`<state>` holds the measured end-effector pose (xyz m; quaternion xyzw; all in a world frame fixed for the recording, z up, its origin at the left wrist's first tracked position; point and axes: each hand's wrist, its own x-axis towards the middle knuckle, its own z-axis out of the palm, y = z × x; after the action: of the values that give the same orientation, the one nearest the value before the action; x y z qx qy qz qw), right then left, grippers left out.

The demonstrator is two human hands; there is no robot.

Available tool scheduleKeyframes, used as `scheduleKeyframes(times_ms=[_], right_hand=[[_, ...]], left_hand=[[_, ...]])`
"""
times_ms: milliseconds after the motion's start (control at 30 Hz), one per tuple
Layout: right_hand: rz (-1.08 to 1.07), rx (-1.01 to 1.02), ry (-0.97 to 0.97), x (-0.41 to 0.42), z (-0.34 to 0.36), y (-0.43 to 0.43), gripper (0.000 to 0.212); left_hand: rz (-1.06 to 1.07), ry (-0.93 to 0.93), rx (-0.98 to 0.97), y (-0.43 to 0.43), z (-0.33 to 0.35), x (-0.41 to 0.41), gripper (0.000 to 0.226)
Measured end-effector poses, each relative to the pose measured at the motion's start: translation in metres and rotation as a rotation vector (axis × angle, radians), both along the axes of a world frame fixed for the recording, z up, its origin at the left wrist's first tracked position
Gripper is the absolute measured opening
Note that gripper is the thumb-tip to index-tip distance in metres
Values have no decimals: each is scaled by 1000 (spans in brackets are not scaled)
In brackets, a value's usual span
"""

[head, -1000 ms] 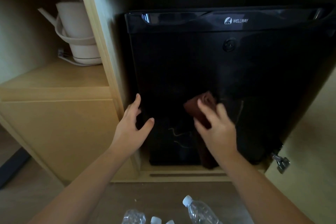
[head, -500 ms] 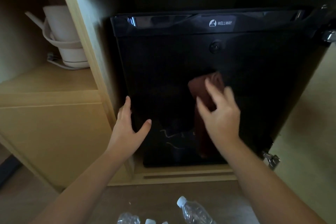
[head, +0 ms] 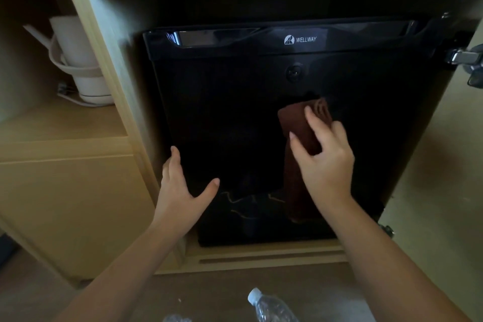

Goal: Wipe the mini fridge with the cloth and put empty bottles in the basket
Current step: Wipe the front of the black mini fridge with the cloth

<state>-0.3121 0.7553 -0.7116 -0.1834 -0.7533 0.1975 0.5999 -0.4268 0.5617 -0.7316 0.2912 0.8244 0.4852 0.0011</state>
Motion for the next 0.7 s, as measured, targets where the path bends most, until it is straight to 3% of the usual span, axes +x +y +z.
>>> scheduleKeyframes(times_ms=[267,333,433,533,600,700], right_hand=[[62,61,-492,29,-107,-4,54],[85,5,-437,31,-93,-3,54],[61,-85,-121,25,-37,8,50],[-43,-102,45,19,5,23,46],[-25,-136,50,19,-2,20,47],[76,-183,-124,28,-57,10,52]], left_hand=[[8,-20,13,1,3,1,102],[12,-23,14,1,4,3,101],[9,-13,4,1,4,1,101],[8,-6,-6,0,3,0,102],[5,-12,2,1,3,1,103],[2,-12,0,0,3,0,103]])
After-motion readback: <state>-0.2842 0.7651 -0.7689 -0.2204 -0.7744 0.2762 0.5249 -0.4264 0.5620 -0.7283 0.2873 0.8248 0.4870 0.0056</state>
